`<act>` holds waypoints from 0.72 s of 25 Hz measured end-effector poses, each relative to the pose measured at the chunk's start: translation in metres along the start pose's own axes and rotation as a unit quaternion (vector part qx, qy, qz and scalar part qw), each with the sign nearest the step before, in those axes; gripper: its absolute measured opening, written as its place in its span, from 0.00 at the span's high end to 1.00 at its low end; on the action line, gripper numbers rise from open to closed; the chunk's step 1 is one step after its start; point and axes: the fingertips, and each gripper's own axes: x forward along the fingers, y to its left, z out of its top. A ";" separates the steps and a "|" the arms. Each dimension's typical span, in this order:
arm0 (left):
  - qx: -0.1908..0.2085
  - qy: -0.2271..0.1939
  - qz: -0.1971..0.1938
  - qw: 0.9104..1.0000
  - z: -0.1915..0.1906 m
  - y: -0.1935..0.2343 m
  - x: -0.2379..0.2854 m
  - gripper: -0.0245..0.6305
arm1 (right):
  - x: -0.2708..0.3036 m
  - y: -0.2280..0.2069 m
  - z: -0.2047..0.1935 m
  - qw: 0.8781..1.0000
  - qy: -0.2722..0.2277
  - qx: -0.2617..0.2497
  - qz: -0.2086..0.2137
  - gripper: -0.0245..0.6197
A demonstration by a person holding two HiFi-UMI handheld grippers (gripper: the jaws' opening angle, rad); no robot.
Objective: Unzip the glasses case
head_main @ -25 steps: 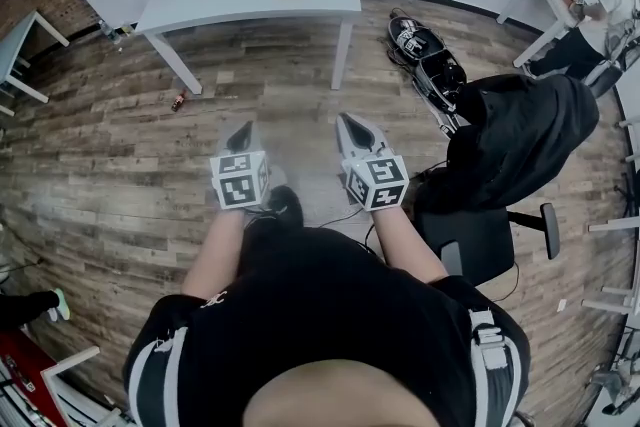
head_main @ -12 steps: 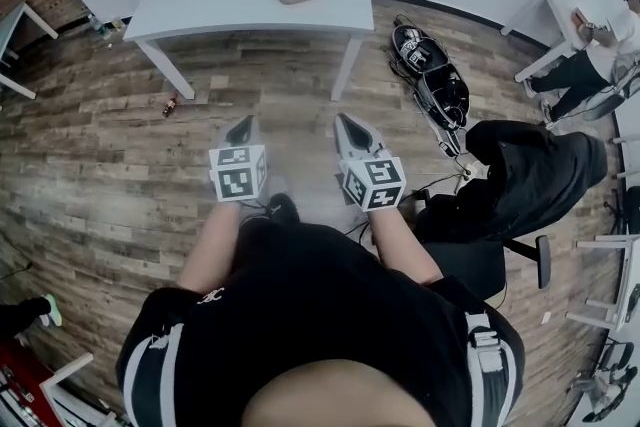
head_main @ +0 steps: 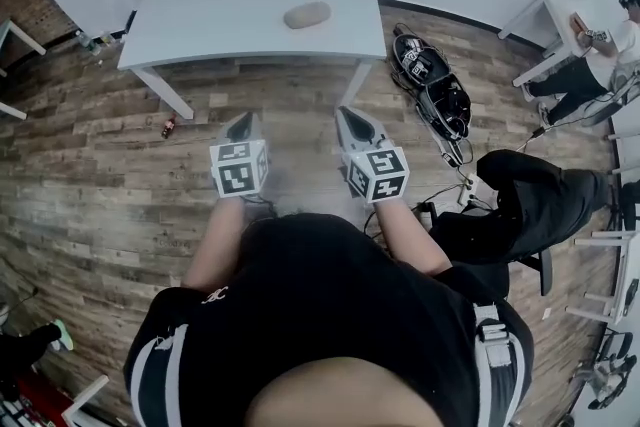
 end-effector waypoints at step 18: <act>0.015 0.031 -0.027 0.999 0.034 0.029 0.111 0.96 | 0.093 -0.057 0.002 0.999 0.023 0.016 -0.025 0.94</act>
